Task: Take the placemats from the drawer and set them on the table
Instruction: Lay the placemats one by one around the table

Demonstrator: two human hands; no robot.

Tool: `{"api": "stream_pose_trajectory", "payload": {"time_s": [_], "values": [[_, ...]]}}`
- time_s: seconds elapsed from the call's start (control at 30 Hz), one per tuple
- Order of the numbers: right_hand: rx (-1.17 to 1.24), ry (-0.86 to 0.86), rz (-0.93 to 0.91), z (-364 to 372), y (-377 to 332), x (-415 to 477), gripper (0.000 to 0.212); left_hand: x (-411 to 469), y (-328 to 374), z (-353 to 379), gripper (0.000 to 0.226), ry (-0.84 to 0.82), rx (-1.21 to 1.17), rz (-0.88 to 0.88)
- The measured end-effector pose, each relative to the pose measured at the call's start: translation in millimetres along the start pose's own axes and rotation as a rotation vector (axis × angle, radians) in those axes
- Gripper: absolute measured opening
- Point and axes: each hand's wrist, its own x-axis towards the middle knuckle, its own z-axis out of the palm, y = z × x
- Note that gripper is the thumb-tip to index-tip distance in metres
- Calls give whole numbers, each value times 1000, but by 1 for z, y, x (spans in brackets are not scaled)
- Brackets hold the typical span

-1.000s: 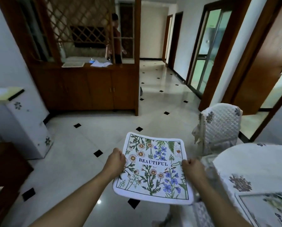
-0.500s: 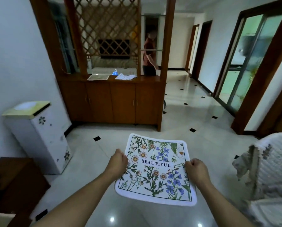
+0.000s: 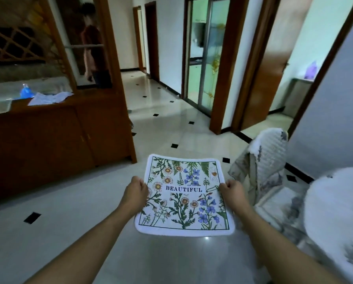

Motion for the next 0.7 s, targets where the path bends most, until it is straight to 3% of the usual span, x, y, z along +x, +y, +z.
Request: {"api": "stream_pose_trajectory", "payload": {"time_s": [0.23, 0.53, 0.7], "values": [[114, 112, 98, -42, 39, 107, 21, 117, 84, 83, 22, -115, 59, 130], [49, 292, 172, -139, 77, 260, 31, 257, 226, 208, 20, -256, 106, 297], [30, 441, 309, -182, 111, 308, 32, 312, 305, 283, 19, -384, 114, 449]]}}
